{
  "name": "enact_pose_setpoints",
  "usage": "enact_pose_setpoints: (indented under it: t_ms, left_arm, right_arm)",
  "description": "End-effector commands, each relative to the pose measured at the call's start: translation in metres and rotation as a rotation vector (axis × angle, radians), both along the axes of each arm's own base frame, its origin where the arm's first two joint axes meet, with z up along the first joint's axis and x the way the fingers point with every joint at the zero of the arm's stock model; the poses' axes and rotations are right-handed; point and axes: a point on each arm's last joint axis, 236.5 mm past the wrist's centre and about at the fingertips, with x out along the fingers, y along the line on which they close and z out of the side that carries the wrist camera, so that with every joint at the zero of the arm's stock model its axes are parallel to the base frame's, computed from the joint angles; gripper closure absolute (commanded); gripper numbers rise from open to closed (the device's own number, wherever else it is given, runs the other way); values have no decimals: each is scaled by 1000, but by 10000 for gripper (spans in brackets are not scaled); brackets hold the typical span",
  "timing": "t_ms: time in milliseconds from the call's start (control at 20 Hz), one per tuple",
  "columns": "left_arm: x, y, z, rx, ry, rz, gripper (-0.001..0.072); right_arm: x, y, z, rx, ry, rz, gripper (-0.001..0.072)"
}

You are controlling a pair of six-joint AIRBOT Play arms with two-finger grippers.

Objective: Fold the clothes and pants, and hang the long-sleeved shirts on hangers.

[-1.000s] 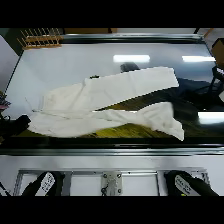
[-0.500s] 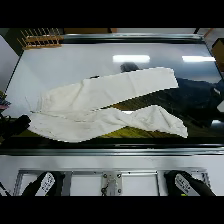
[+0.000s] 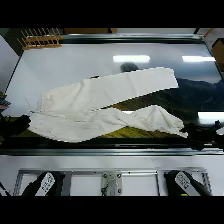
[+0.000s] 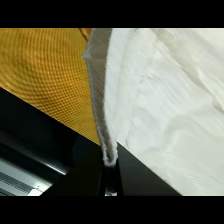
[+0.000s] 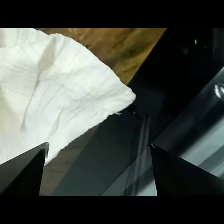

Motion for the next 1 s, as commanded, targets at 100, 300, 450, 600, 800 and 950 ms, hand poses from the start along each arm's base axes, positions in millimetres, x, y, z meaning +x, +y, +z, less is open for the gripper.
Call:
enact_pose_setpoints:
  t_ms: [100,300,450,600,800,950]
  left_arm:
    - [0,0,0,1,-1,1,687]
    - [0,0,0,1,-1,1,687]
    - [0,0,0,1,0,1,687]
    - [0,0,0,1,-1,1,688]
    - [0,0,0,1,-1,1,687]
    - [0,0,0,1,-1,1,688]
  right_arm:
    - [25,21,-19,26,-35,9,-3]
    - [37,35,-26,1,-46,73,6]
    - [53,29,-3,-63,-114,232,703]
    - [68,2,73,-242,-160,444,701]
    - [30,-24,216,-534,-172,529,701]
    - [-13,-12,262,-558,-161,468,702]
